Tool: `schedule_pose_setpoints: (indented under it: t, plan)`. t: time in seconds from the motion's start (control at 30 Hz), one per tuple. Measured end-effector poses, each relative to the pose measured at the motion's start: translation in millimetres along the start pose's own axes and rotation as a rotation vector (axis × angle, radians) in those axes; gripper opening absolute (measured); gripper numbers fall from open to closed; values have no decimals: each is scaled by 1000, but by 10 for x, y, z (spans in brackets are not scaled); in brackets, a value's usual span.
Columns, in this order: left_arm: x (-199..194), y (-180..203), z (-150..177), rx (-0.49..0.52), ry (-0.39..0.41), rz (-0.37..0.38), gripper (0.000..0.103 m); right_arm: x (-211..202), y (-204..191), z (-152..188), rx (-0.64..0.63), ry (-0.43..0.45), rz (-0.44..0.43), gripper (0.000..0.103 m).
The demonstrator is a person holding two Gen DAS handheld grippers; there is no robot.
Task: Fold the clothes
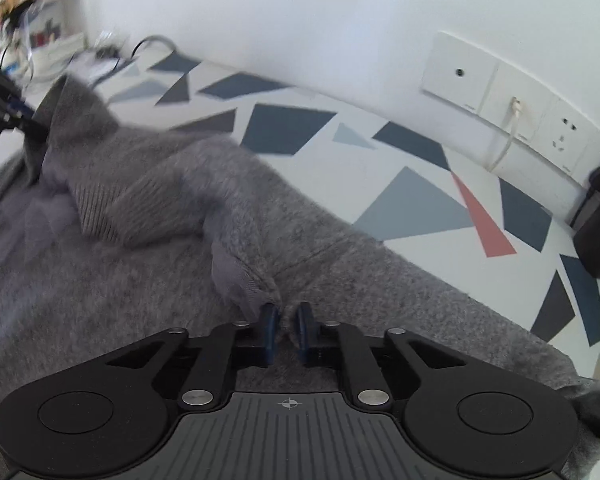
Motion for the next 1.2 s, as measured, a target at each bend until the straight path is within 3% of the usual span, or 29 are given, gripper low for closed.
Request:
schedule_pose_setpoints:
  t: [0.27, 0.4, 0.5, 0.53, 0.57, 0.6, 0.63, 0.7, 0.77, 0.9, 1.07, 1.1, 1.13, 1.17, 1.2]
  plan:
    - [172, -612, -574, -21, 118, -94, 7, -308, 593, -685, 150, 210, 101, 5]
    - [285, -685, -651, -45, 126, -34, 7, -251, 705, -912, 99, 196, 144, 5]
    - [256, -488, -457, -37, 90, 117, 27, -113, 701, -821, 67, 115, 172, 6]
    - [235, -418, -380, -33, 76, 158, 42, -66, 692, -772, 60, 85, 176, 7]
    - [202, -346, -290, -27, 63, 179, 54, -34, 662, -701, 46, 53, 178, 12]
    - [170, -278, -203, -21, 47, 200, 57, -18, 623, -640, 25, 31, 189, 20]
    - [138, -210, -115, -15, 31, 222, 58, -6, 576, -579, 3, 12, 201, 25]
    - [94, -106, 37, -6, 3, 250, 59, -9, 465, -483, -49, -10, 218, 48]
    - [80, -56, 131, -13, -14, 265, 63, -15, 346, -435, -108, -22, 231, 59]
    - [134, 52, 225, -13, -44, 288, 64, 42, 79, -453, -251, -39, 233, 69]
    - [209, 149, 228, -5, -32, 281, 68, 204, -280, -526, -406, -61, 168, 73]
    - [244, 138, 230, -18, -31, 278, 68, 212, -345, -539, -425, -57, 151, 73]
    - [266, 116, 234, -33, -33, 284, 53, 220, -411, -551, -443, -54, 134, 73]
    - [287, 93, 238, -46, -37, 288, 16, 228, -466, -557, -458, -53, 119, 73]
    - [294, 60, 239, -54, -44, 283, 4, 237, -488, -543, -465, -64, 110, 75]
Point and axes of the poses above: each gripper's, at about its wrist camera, not at the fingertips, and x roughly the way its jaws point, y to its right, z to its underside, the point moved 10 cm from there along x, roughly the way its jaws point, and after that the axes turned 15 degrees about -z, right-handed, at the moved point
